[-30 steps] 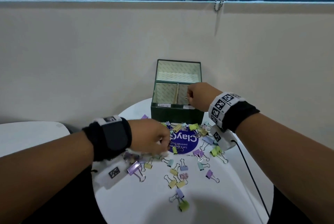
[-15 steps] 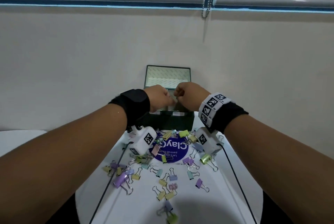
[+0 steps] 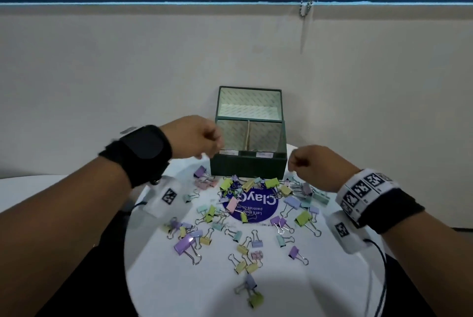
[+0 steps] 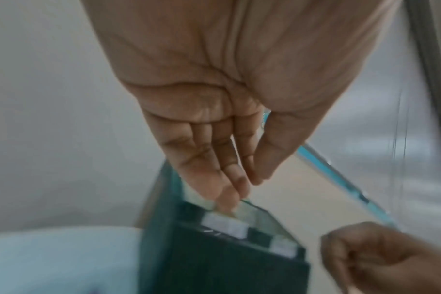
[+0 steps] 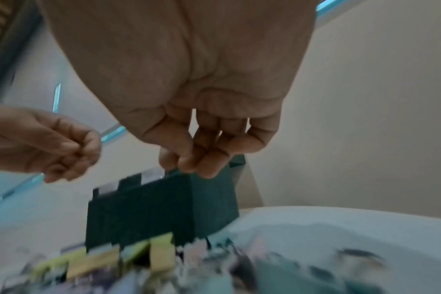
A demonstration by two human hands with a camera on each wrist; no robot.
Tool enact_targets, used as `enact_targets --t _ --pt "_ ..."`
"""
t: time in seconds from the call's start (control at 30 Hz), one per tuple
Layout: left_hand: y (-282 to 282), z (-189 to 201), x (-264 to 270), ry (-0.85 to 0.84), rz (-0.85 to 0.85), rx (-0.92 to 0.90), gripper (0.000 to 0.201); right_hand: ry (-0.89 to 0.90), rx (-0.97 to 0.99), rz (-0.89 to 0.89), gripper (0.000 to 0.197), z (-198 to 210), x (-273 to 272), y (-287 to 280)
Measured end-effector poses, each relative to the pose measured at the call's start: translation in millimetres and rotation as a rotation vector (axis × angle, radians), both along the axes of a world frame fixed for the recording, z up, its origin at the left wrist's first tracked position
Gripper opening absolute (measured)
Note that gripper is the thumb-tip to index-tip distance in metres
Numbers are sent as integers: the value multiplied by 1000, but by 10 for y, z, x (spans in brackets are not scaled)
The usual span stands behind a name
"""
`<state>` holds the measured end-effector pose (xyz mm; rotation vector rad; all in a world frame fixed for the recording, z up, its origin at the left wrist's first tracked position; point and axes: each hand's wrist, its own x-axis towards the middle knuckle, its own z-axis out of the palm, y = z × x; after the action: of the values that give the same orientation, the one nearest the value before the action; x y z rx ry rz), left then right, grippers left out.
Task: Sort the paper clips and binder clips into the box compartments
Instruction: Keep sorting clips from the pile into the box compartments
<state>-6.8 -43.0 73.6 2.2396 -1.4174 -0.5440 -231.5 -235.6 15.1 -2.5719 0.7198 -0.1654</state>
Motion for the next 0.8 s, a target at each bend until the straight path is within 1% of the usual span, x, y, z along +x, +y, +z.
enact_targets --t 0.1,0.13,0.17,0.27,0.37,0.47,0.57,0.63,0.7,0.8 --pt "217 -194 119 -328 7 304 11 110 -47 1 28 -111 -15 48" --pt "250 -285 136 -386 5 373 14 131 -50 -10 27 -145 9 64" --pt "269 -371 145 -409 2 400 17 149 -40 -20 27 -181 36 83" --pt "289 -565 126 -377 27 353 24 194 -55 2 25 -270 96 133" --pt "274 -727 111 -373 50 319 34 154 -47 28 23 -283 94 189" --pt "245 -823 89 -421 16 290 24 80 -81 52 16 -261 84 246" --pt "257 -835 76 -396 7 207 13 74 -73 106 13 -257 96 328" --pt "273 -831 60 -368 2 142 8 75 -48 149 16 -258 117 390" --pt "288 -833 21 -333 0 78 9 60 -41 198 22 -265 164 440" --pt "308 -832 -35 -290 -32 -6 10 65 -83 300 33 -287 298 508"
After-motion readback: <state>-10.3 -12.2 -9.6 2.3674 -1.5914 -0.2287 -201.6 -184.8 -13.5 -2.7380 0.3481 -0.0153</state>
